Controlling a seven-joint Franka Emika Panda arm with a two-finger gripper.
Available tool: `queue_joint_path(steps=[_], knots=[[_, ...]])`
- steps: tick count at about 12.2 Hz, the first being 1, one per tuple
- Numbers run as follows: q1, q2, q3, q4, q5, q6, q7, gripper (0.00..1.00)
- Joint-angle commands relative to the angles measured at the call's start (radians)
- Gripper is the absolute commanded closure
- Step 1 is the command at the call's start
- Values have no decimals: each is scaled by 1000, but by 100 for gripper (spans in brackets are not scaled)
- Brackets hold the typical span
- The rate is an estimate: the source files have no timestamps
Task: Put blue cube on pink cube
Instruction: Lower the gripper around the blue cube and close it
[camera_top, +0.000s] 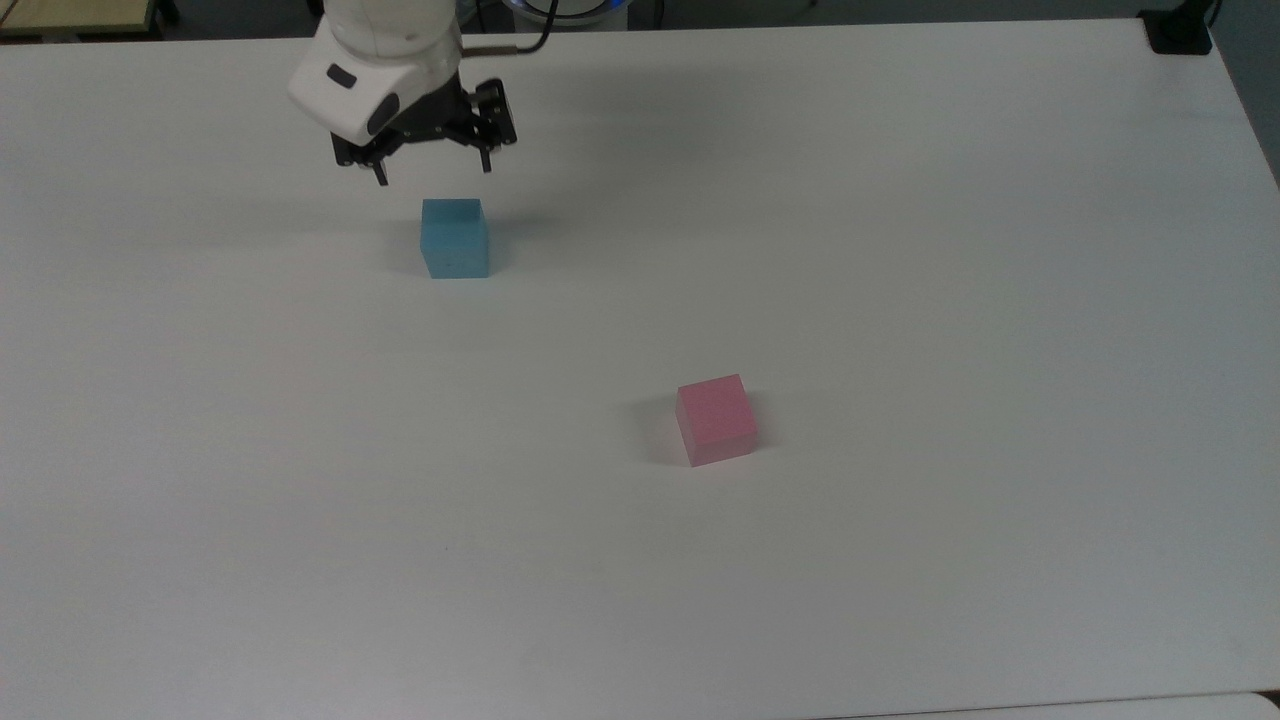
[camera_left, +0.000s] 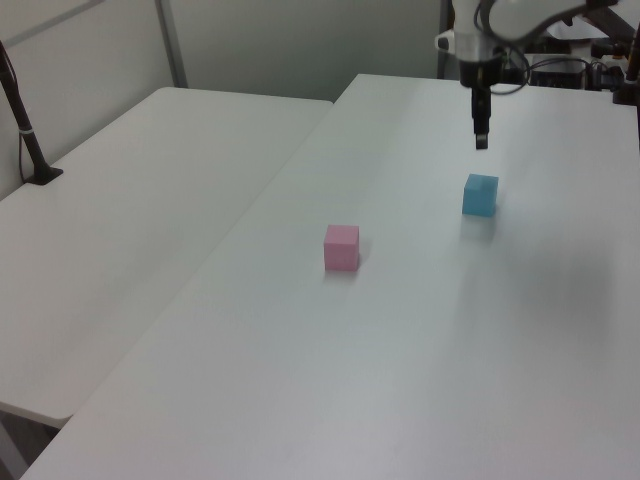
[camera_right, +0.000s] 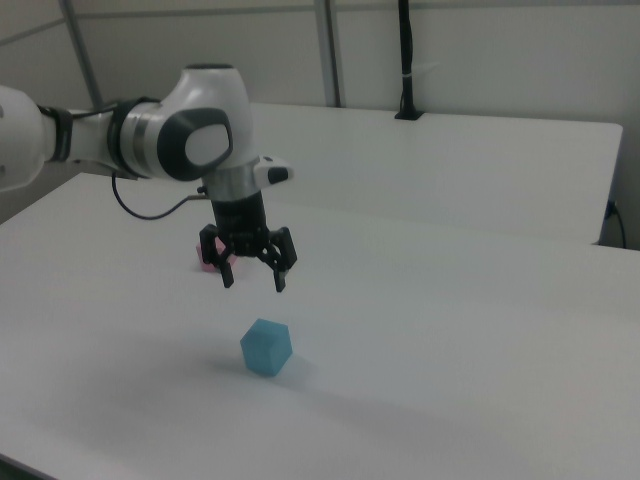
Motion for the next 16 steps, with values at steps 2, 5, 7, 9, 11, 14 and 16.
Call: queue_joint_path(steps=[2,5,7,9,11,14,16], knots=[[26,-42,-12,-151,-41,143,87,0],[28,-28,-12,-205,-64,199,89,0],[26,-8,-12,-211,-68,204,89,0],[25,27,-12,-236,-71,271,113,0],[26,60,-12,-242,-89,308,151,0],[26,67,-11,-240,-91,311,165,50],[26,58,-11,-239,-89,307,167,78]])
